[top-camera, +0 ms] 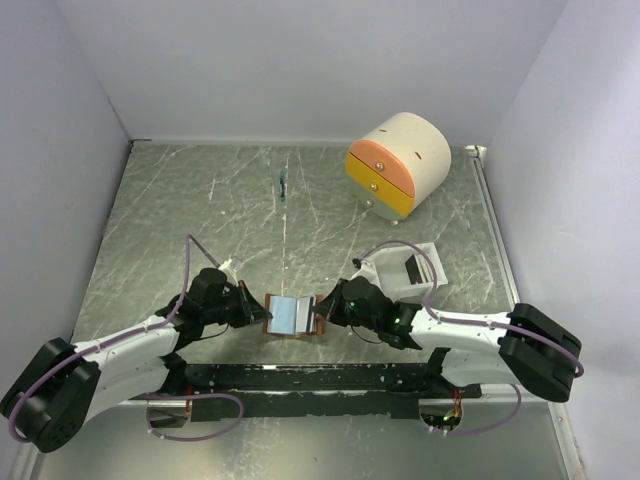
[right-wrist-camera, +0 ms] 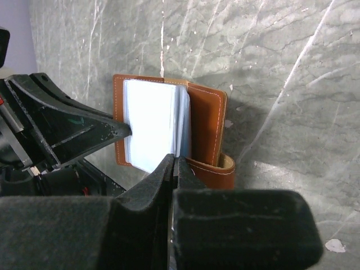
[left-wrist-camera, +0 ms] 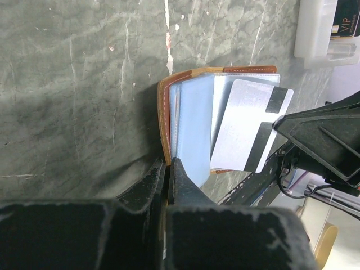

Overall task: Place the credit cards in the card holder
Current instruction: Insert the credit card into the card holder.

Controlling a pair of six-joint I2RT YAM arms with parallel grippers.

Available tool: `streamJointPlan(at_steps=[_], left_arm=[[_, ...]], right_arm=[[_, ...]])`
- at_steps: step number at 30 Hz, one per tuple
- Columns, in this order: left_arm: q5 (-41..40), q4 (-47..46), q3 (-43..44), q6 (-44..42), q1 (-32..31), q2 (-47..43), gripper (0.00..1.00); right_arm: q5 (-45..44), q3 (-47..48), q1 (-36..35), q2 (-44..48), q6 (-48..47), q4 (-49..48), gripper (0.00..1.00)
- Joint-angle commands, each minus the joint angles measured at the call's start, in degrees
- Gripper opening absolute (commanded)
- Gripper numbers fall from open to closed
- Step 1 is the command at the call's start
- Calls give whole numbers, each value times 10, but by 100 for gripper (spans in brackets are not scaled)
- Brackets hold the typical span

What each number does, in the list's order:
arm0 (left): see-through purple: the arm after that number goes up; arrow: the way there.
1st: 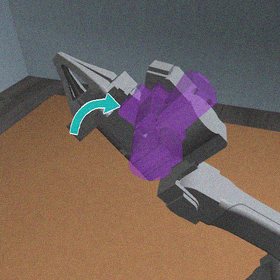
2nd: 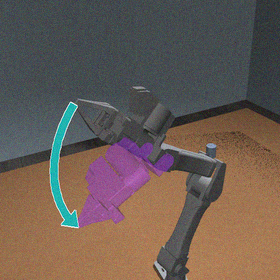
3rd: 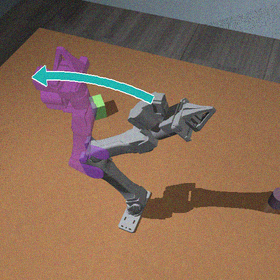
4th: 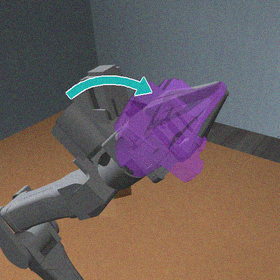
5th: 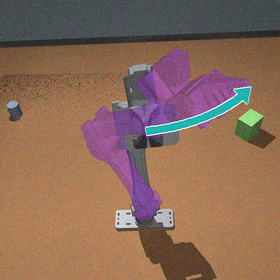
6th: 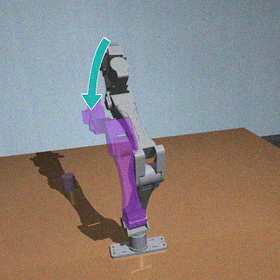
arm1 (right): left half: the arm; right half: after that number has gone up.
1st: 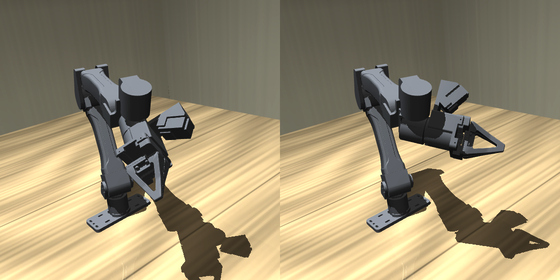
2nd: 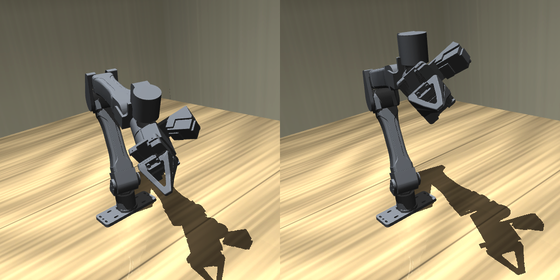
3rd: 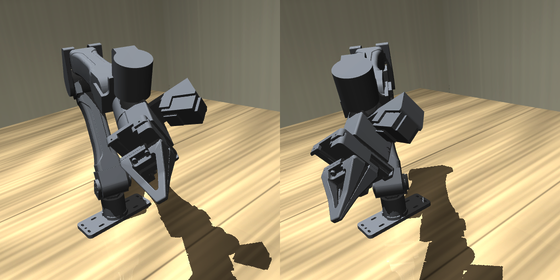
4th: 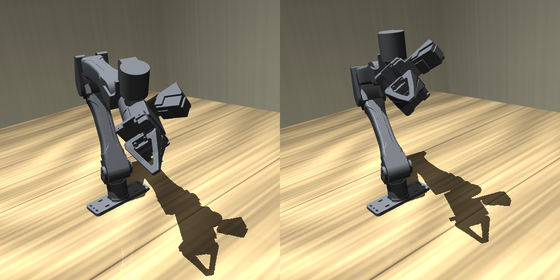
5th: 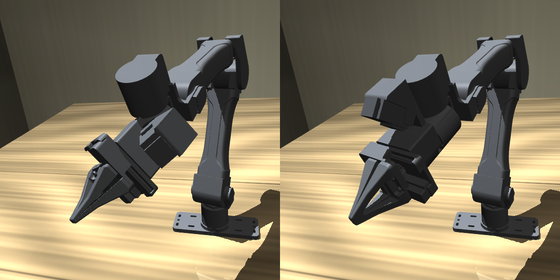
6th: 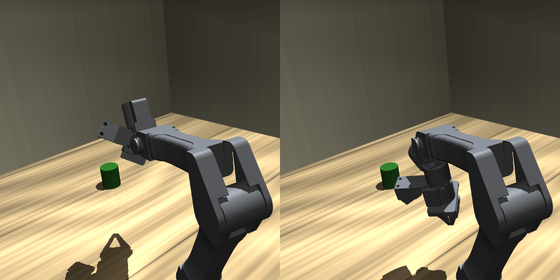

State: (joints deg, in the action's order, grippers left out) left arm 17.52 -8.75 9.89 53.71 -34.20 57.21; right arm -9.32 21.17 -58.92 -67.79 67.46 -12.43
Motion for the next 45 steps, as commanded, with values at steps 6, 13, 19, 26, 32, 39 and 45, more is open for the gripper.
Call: streamJointPlan(at_steps=[6, 13, 19, 26, 32, 39, 45], left_arm=[[-21, 15, -12, -19, -2, -2, 10], [-23, 14, -16, -19, -2, -3, 11], [-20, 9, -18, -17, -2, -3, 12], [-20, 9, -22, -14, -2, -6, 14], [-19, 9, -22, -13, -2, -8, 14], [-18, 8, -19, -15, -2, -2, 15], [-17, 8, -18, -15, -2, 1, 17]], right_arm=[[-18, -14, -2, -10, 18, -50, 0], [-23, -11, -1, -13, 14, -51, 0], [-26, -14, -2, -27, 14, -57, 0], [-27, -10, -2, -46, 11, -61, 0], [-30, -15, -2, -51, 5, -59, 0], [-14, -13, -2, -58, -16, -58, 0], [-5, -14, -2, -60, -27, -60, 0]])
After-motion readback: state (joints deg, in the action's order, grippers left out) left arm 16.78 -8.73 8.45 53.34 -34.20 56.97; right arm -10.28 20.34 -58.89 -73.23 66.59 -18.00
